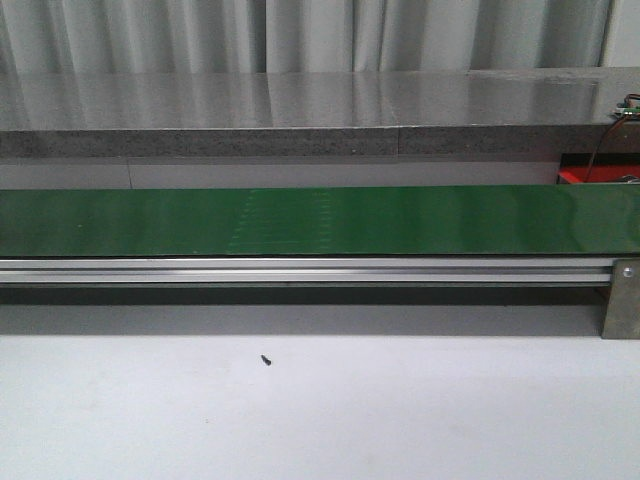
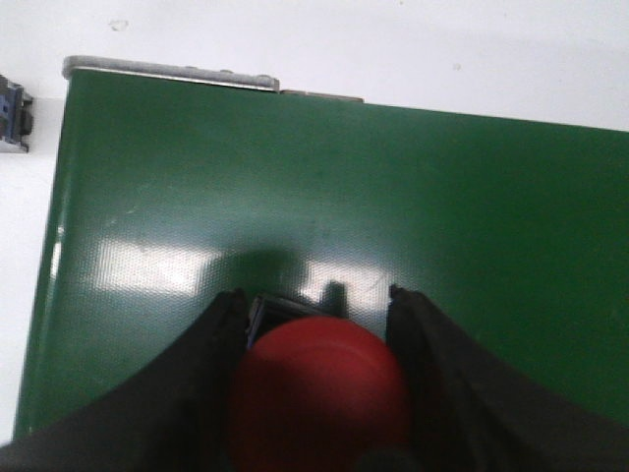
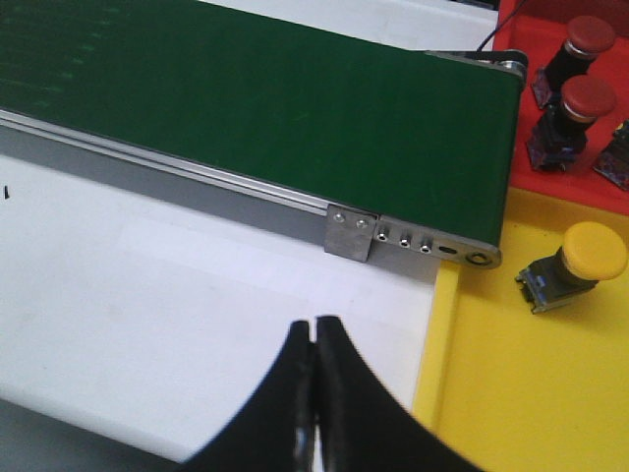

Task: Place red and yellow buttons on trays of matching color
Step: 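Carry the red button with the left gripper onto the belt and release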

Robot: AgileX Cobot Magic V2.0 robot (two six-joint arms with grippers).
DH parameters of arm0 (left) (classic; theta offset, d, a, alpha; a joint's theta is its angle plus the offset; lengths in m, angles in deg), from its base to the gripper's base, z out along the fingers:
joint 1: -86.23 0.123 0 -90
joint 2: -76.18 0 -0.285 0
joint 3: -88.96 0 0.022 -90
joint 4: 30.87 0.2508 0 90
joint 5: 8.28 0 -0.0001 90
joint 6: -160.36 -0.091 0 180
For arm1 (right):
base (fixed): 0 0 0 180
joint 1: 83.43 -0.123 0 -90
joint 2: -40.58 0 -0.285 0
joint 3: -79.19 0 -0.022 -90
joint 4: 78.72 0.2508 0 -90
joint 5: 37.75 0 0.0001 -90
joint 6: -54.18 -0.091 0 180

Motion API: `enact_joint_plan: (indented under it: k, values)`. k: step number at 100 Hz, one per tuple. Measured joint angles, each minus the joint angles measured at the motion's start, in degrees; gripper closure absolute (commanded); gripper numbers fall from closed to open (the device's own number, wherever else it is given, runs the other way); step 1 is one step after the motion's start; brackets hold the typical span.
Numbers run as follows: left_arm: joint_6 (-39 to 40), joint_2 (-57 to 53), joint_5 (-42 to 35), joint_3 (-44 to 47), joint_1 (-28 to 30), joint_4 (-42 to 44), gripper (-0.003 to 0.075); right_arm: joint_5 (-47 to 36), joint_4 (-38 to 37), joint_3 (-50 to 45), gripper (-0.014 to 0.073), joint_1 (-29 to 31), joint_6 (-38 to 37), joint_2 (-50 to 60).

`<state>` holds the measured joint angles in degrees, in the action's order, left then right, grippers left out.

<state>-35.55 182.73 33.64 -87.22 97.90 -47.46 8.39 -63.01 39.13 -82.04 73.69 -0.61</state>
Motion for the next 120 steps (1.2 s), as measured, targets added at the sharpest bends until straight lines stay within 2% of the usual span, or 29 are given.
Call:
enact_joint_plan:
  k: [13, 20, 25, 61, 82, 95, 120]
  values:
    - [0.0, 0.3, -0.4, 0.1, 0.0, 0.0, 0.0274, 0.0, 0.0, 0.0, 0.0662, 0.0, 0.0, 0.0]
    - [0.0, 0.3, -0.6, 0.1, 0.0, 0.0, 0.0197, 0.1, 0.0, 0.0, 0.0662, 0.0, 0.0, 0.0]
    - [0.0, 0.3, -0.5, 0.1, 0.0, 0.0, 0.0170, 0.1, 0.0, 0.0, 0.0662, 0.0, 0.0, 0.0]
    - [0.0, -5.5, -0.4, -1.5, 0.0, -0.3, 0.0165, 0.1, 0.0, 0.0, 0.0662, 0.0, 0.0, 0.0]
    - [1.0, -8.8, -1.5, -3.6, 0.2, 5.4, 0.0165, 0.1, 0.0, 0.0, 0.0662, 0.0, 0.0, 0.0]
    - [2.5, -8.9, -2.0, -3.6, 3.5, 6.2, 0.0165, 0.1, 0.0, 0.0, 0.0662, 0.0, 0.0, 0.0]
    - [3.5, -8.4, -4.8, -3.6, 14.3, 6.6, 0.0165, 0.1, 0.0, 0.0, 0.0662, 0.0, 0.0, 0.0]
